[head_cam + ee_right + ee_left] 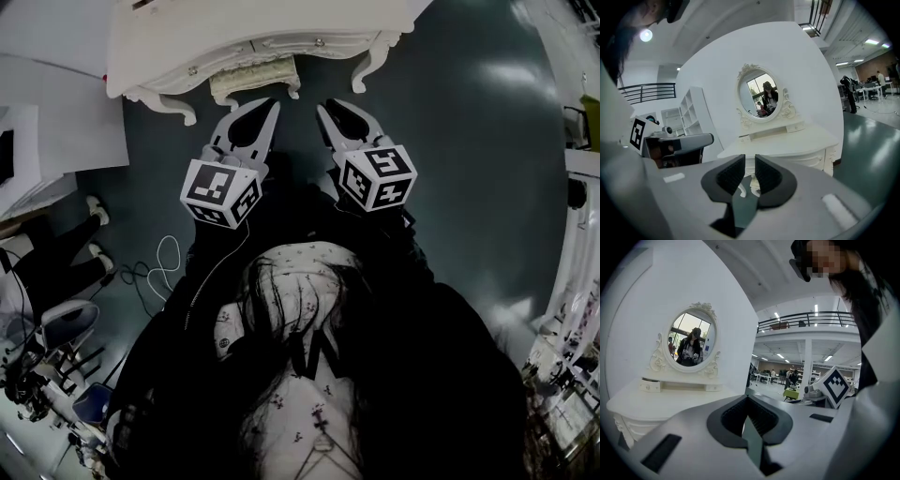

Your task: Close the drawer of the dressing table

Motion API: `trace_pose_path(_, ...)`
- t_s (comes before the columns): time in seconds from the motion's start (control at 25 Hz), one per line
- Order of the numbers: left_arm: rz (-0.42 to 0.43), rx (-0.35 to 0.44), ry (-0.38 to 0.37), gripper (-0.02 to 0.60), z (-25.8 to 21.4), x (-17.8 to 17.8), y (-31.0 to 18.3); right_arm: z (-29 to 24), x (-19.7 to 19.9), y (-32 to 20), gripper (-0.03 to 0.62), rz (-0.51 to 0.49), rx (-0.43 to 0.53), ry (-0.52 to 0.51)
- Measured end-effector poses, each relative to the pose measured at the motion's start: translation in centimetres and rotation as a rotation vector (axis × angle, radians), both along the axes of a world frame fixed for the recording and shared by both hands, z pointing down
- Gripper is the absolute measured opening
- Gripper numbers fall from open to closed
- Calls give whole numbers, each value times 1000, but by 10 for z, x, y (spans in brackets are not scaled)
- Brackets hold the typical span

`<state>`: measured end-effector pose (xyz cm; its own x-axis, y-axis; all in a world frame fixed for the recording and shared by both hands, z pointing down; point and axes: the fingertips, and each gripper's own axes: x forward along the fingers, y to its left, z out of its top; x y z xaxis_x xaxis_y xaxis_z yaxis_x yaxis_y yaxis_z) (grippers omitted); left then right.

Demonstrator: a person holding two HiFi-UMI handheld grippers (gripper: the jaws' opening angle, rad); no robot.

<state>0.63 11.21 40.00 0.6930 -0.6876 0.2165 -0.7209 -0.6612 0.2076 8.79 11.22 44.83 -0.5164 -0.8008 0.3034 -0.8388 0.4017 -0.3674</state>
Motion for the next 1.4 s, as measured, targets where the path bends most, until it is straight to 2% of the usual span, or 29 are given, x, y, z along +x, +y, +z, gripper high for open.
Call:
trace_pose_path(0.4,10,24,-14,0,-6,18,40,-4,1,39,51,-44,32,32)
trace_pose_path(0.6,-13,24,-24,0,-5,13,57,-4,-7,53,49,-87,49,44)
trace_pose_path(0.8,-39,23,-26,0,-1,11,58,-3,-11,58,40,-122,62,66)
trace_pose_path(1.4,-23,22,-37,0,-4,12,56,-2,-12,57,31,-122,66,94)
